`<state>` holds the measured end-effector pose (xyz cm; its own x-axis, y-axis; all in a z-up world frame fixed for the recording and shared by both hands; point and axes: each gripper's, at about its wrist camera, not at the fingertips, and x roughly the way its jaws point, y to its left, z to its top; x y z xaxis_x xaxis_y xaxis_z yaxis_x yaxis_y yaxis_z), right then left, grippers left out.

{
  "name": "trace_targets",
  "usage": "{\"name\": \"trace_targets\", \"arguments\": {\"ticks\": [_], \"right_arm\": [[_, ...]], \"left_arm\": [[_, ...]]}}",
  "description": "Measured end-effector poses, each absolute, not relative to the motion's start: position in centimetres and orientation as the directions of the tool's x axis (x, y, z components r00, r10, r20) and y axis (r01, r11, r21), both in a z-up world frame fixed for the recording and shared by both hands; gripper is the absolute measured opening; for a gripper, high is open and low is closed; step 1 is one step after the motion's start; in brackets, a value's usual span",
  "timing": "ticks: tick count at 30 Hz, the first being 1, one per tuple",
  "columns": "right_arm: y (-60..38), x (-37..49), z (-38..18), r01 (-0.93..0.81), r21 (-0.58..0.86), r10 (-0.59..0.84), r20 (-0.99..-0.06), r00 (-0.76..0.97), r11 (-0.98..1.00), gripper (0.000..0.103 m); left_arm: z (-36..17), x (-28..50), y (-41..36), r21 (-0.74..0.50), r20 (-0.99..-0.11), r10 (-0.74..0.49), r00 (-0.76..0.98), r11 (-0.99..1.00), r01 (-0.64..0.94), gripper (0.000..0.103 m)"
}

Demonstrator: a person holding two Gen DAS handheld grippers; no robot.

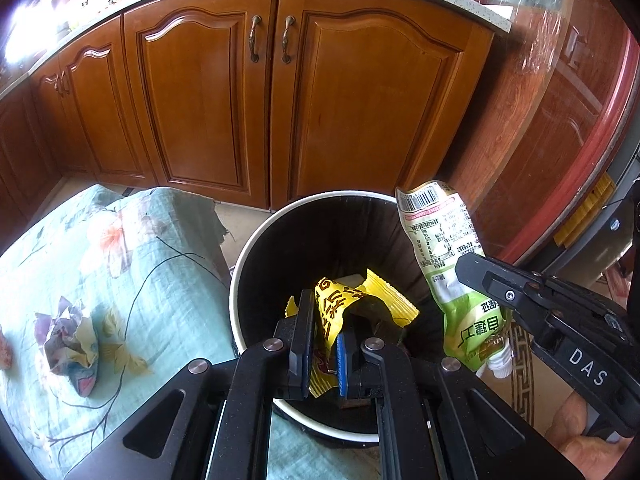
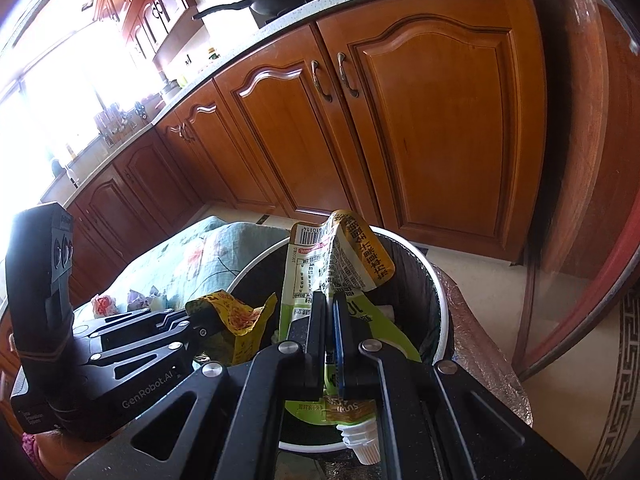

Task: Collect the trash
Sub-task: 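Carry the snack bag and pouch over the bin and open both tools, then return both tools to the table toward the paper ball and foil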

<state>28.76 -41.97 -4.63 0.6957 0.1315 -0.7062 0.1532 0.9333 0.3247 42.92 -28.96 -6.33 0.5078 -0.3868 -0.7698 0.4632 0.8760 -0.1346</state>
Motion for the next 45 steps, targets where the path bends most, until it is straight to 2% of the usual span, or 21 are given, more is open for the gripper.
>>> {"name": "trace_targets", "arguments": {"ticks": [10,12,13,14,16,17,22,25,27,31,33,35,45], "right_arm": [[-41.9,29.5,-4.9,0.154,0.313,0.128,-0.72,0.682,0.937,0.003],[-42.0,29.7,-5.1,0.16,0.31,0.124,-0.724,0.678,0.937,0.003],[-42.1,29.8,-5.2,0.162,0.31,0.123,-0.725,0.677,0.937,0.003],[-42.2,29.9,-5.3,0.165,0.314,0.124,-0.725,0.677,0.935,0.003],[-42.7,30.1,-5.5,0.174,0.33,0.131,-0.725,0.676,0.928,0.009],[-42.9,30.1,-5.7,0.177,0.343,0.138,-0.723,0.677,0.923,0.009],[-43.9,29.4,-5.8,0.203,0.381,0.145,-0.71,0.689,0.902,0.016],[-44.0,28.5,-5.5,0.2,0.407,0.158,-0.692,0.705,0.891,0.029],[-43.8,28.0,-5.4,0.19,0.421,0.168,-0.677,0.717,0.887,0.047],[-42.9,26.5,-4.8,0.16,0.45,0.191,-0.638,0.746,0.878,0.067],[-42.2,25.6,-4.4,0.141,0.473,0.205,-0.606,0.769,0.87,0.086],[-41.3,24.7,-4.0,0.134,0.482,0.2,-0.58,0.79,0.866,0.097],[-35.2,23.7,-4.7,0.057,0.486,0.273,-0.58,0.767,0.872,0.1]], "left_arm": [[-7.0,43.6,-29.8,-0.127,-0.783,-0.373,0.498,0.879,0.46,0.007],[-7.0,43.6,-29.9,-0.128,-0.786,-0.371,0.495,0.88,0.457,0.012],[-6.9,43.4,-29.8,-0.128,-0.787,-0.368,0.496,0.883,0.452,0.021],[-6.8,43.4,-29.8,-0.121,-0.786,-0.357,0.505,0.889,0.441,0.036],[-6.5,43.2,-29.6,-0.12,-0.774,-0.357,0.523,0.894,0.432,0.056],[-6.4,43.0,-29.5,-0.118,-0.769,-0.356,0.531,0.895,0.429,0.059],[-6.1,42.1,-28.5,-0.121,-0.767,-0.355,0.535,0.898,0.423,0.061],[-6.1,41.4,-27.2,-0.141,-0.763,-0.368,0.532,0.898,0.417,0.063],[-6.0,40.4,-26.2,-0.161,-0.756,-0.381,0.532,0.896,0.414,0.064],[-5.6,38.0,-23.5,-0.181,-0.73,-0.395,0.558,0.899,0.399,0.07],[-5.5,36.5,-22.0,-0.18,-0.717,-0.387,0.58,0.906,0.382,0.074],[-5.4,35.1,-20.6,-0.178,-0.711,-0.37,0.598,0.917,0.356,0.076],[-5.8,30.2,-11.8,-0.209,-0.701,-0.301,0.646,0.953,0.218,0.081]]}}
